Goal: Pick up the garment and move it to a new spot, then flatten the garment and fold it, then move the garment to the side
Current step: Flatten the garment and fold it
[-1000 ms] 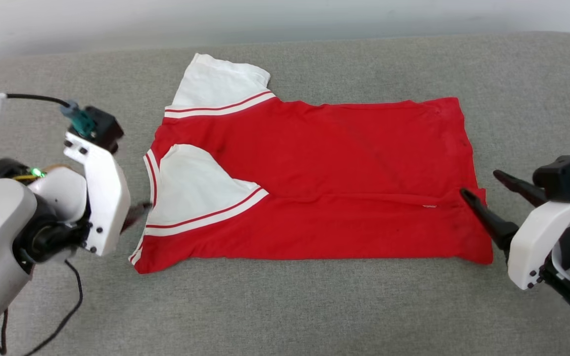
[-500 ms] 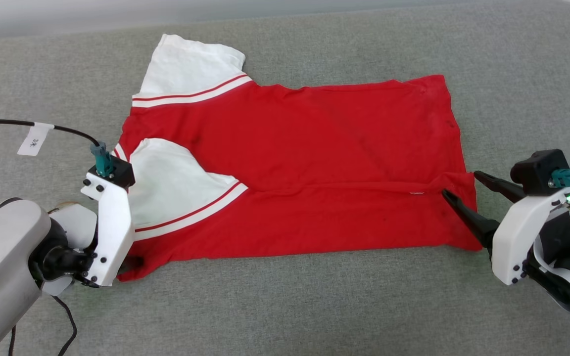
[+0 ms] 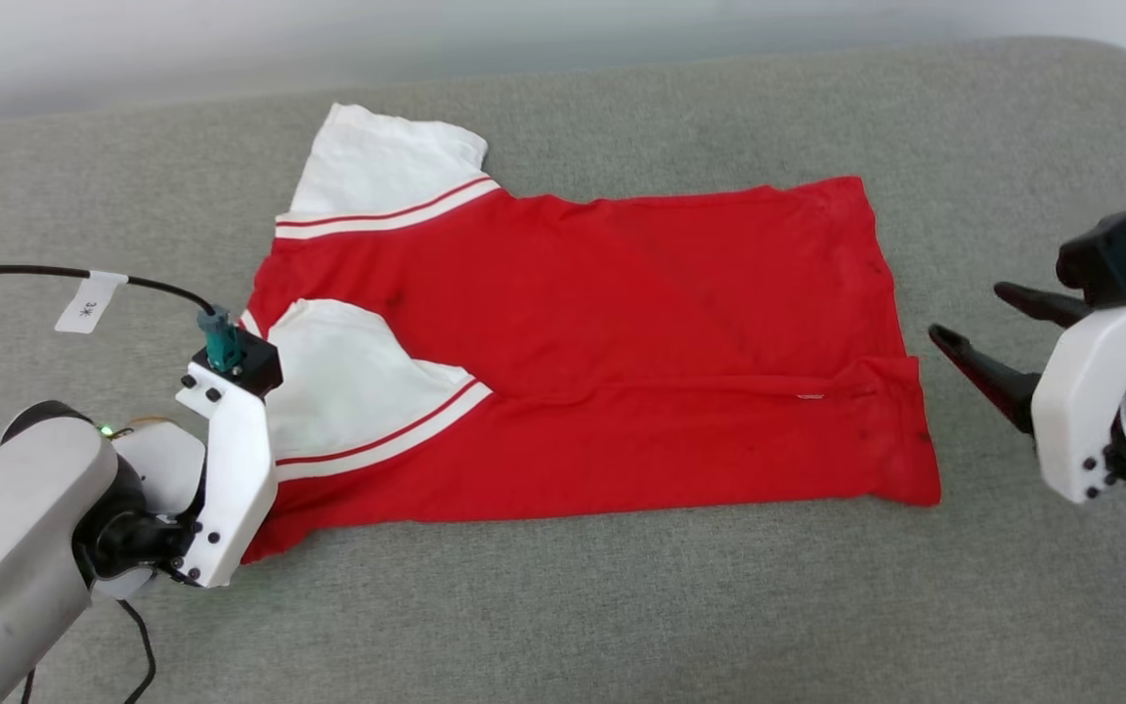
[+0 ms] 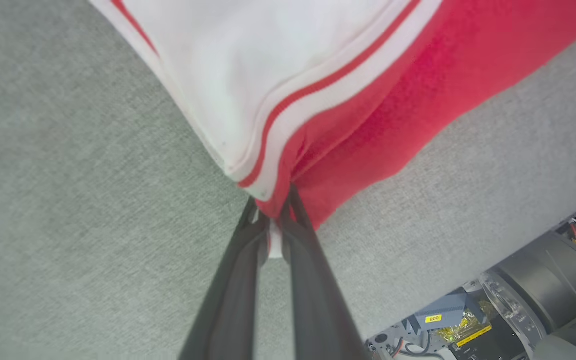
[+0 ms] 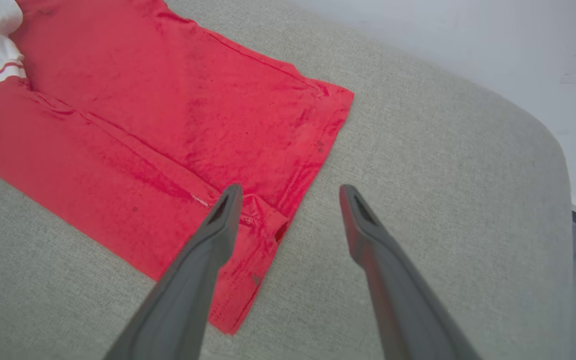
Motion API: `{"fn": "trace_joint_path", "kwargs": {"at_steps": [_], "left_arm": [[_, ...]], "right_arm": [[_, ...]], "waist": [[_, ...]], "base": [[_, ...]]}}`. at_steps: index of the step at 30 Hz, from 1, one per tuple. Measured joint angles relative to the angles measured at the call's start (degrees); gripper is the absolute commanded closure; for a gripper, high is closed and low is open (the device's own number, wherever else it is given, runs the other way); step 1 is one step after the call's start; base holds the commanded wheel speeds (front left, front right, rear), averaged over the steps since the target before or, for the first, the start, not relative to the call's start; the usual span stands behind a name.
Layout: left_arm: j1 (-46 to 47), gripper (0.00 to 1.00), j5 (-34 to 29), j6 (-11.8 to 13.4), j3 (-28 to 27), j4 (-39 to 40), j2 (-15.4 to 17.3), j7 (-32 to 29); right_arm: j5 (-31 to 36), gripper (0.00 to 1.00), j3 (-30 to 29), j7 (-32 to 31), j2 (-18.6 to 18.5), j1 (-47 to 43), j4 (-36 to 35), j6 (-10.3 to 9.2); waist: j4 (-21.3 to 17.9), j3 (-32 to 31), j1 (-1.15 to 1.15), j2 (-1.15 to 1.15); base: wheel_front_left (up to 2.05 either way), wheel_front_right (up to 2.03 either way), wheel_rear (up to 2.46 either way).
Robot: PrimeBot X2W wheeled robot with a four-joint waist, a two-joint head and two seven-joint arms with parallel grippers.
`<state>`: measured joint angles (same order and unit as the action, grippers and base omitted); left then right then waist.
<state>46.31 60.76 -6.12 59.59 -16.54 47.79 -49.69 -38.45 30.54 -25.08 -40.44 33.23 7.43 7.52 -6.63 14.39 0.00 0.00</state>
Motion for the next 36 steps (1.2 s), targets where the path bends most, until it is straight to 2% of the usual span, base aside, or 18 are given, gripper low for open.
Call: {"fn": "trace_joint_path", "kwargs": {"at_steps": [8, 11, 16, 23, 28, 29, 30, 31, 36], "left_arm": [[0.35, 1.00, -1.26, -0.41, 0.14, 6.00, 1.97, 1.04], [1.01, 1.00, -1.74, 0.05, -0.12, 7.76, 2.12, 1.24], [1.29, 1.00, -2.66, 0.68, -0.12, 9.89, 2.03, 1.41], [2.16, 1.00, -3.15, 0.90, 0.00, 10.43, 1.56, 1.40], [2.21, 1.00, -3.09, 0.67, 0.09, 9.36, 0.78, 2.09], [2.05, 1.00, -2.91, 0.65, 0.08, 8.98, 0.70, 2.57], [1.82, 1.00, -2.59, 0.66, 0.03, 8.51, 0.55, 3.04], [1.51, 1.00, -2.45, 0.66, 0.01, 8.12, 0.31, 3.42], [-0.37, 1.00, -1.54, 0.55, 0.33, 6.78, 0.07, 4.76]], "right_arm": [[-7.80, 0.00, 7.28, -20.23, -8.23, 4.33, -3.85, 0.01], [-11.00, 0.00, 8.28, -24.94, -8.54, 4.77, -2.82, 0.00], [-12.74, 0.00, 8.34, -26.97, -5.77, 4.93, 1.80, -0.01], [-12.90, 0.00, 8.72, -23.96, 0.77, 3.00, 9.51, -0.02], [-13.32, 0.00, 9.59, -20.82, 1.64, 2.96, 11.47, -0.03], [-13.44, 0.29, 9.92, -20.07, 1.65, 3.05, 11.56, -0.05], [-13.50, 0.95, 10.31, -19.12, 1.64, 3.10, 11.66, -0.11], [-13.57, 1.00, 10.67, -18.16, 1.58, 3.14, 11.69, -0.12], [-14.58, 1.00, 12.83, -14.50, 0.15, 3.26, 10.43, -0.05]], "waist": [[1.41, -1.01, 0.00, 0.00], [1.97, -0.30, 0.00, 0.00], [2.82, 1.57, 0.00, 0.00], [4.18, 4.62, 0.00, 0.00], [5.08, 5.64, 0.00, 0.00], [5.06, 5.53, 0.00, 0.00], [5.00, 5.29, 0.00, 0.00], [4.94, 4.98, 0.00, 0.00], [4.62, 2.67, 0.00, 0.00]], "base": [[0.00, 0.00, 0.00], [0.00, 0.00, 0.00], [0.00, 0.00, 0.00], [0.00, 0.00, 0.00], [0.00, 0.00, 0.00], [0.00, 0.00, 0.00], [0.00, 0.00, 0.00], [0.00, 0.00, 0.00], [0.00, 0.00, 0.00]]}}
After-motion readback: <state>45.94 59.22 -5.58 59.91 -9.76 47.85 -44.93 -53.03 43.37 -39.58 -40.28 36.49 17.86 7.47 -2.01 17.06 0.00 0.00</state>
